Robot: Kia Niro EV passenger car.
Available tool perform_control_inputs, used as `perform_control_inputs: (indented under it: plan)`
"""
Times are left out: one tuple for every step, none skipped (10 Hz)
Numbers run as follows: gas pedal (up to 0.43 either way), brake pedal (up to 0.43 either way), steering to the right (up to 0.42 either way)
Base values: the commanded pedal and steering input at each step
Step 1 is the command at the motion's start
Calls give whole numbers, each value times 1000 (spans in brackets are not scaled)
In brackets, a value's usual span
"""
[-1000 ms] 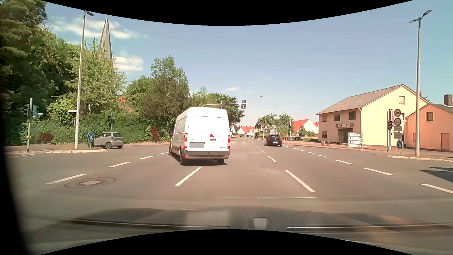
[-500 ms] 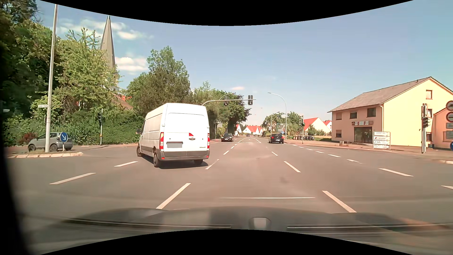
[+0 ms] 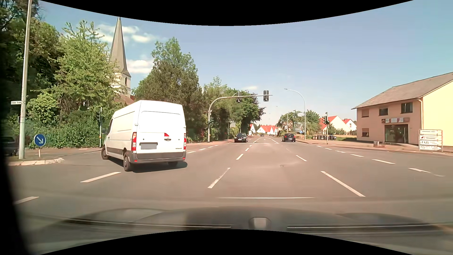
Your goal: Follow the waypoints while adhering to traffic rules and regulations
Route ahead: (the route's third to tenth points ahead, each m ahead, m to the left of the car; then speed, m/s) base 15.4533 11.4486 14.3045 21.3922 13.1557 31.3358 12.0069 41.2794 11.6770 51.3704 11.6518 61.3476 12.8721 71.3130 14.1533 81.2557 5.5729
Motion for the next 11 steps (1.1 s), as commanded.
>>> perform_control_inputs:
  plan:
    - [8,0,-151]
    - [28,6,-164]
    - [28,6,-173]
    - [28,6,-185]
    - [28,6,-195]
    - [28,6,-208]
    - [59,6,-219]
    - [67,6,-228]
    - [67,6,-236]
    - [67,6,-254]
    - [79,6,-277]
